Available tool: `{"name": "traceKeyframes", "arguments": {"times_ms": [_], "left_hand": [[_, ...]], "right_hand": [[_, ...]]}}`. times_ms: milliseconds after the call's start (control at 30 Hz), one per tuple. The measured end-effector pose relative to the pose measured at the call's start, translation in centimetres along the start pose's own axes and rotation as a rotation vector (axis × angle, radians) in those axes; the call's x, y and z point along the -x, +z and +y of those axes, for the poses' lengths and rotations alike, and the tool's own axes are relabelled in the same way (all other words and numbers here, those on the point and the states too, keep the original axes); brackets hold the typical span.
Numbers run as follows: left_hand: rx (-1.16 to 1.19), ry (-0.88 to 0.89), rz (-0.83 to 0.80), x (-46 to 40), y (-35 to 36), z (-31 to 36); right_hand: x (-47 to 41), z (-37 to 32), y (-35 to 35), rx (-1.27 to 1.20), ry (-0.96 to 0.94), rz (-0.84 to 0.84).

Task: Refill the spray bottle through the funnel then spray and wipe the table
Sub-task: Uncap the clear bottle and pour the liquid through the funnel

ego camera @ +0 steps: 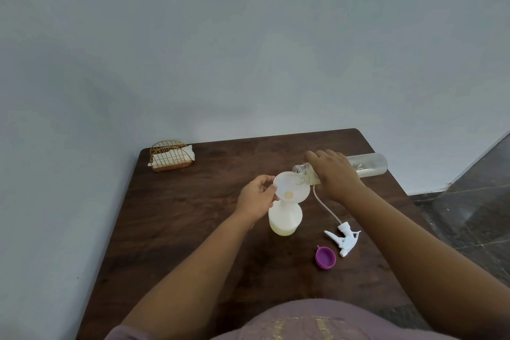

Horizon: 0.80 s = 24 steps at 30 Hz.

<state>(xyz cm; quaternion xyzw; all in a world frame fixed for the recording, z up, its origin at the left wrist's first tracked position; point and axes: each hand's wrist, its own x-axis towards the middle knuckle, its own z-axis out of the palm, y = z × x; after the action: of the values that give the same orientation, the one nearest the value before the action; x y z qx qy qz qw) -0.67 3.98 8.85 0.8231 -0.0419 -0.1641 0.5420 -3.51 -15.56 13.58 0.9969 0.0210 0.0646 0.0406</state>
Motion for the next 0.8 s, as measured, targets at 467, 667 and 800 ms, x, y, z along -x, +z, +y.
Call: {"name": "traceKeyframes", "arguments": {"times_ms": [467,667,800], "left_hand": [[-0.010,0.010,-0.001,0.15,-0.15,-0.01],[-0.012,0.006,-0.002,0.18,-0.11,0.14],[-0.014,0.001,-0.002,0.14,-0.10,0.03]], "right_hand": [[-0.03,0.14,0.21,0.013,-0.001,0.014],[-0.02,0.13,0.01,0.017,-0.003,0.011],[0.01,0.09,-0.16,0.015,-0.005,0.006]]}}
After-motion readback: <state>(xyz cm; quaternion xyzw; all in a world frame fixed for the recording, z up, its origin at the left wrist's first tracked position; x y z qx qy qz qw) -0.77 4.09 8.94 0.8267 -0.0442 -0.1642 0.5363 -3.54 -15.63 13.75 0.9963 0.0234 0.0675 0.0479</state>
